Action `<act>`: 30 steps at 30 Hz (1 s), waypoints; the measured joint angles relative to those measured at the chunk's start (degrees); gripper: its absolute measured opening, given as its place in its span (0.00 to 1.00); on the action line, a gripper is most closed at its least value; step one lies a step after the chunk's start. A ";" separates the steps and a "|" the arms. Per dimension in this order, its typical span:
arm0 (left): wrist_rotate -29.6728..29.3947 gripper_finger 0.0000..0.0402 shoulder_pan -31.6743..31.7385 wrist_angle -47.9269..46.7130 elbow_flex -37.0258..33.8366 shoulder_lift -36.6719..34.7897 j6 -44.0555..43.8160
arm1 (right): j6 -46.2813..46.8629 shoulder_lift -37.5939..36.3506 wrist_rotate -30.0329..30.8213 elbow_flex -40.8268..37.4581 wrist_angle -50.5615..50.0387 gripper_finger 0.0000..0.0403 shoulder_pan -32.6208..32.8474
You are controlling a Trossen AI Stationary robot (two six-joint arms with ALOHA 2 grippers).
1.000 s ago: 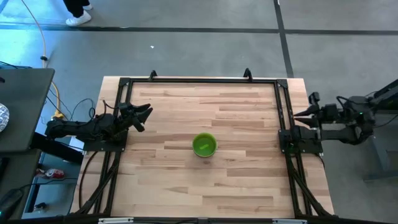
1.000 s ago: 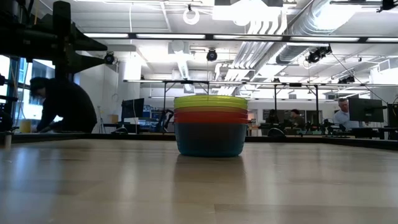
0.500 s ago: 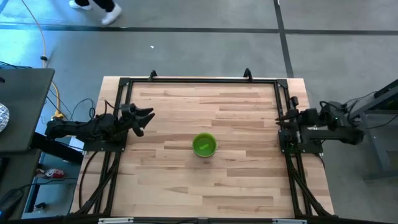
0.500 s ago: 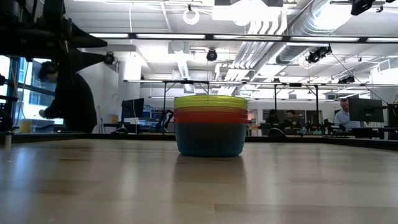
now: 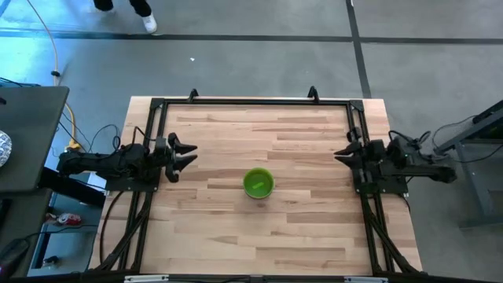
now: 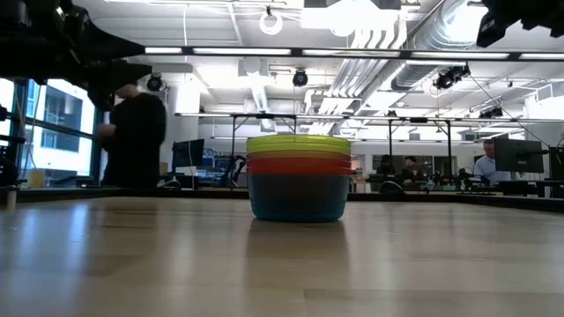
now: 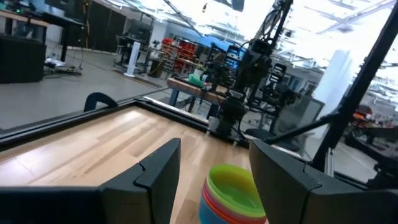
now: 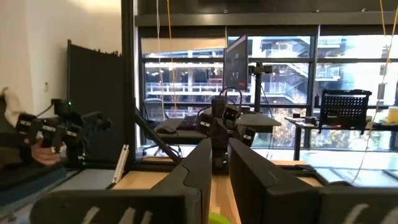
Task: Nest bowls inside each other
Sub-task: Return to Home Position
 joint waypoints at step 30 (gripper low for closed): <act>3.81 0.45 0.00 -3.05 0.00 0.00 2.48 | 2.38 0.13 0.43 -14.97 19.38 0.11 0.00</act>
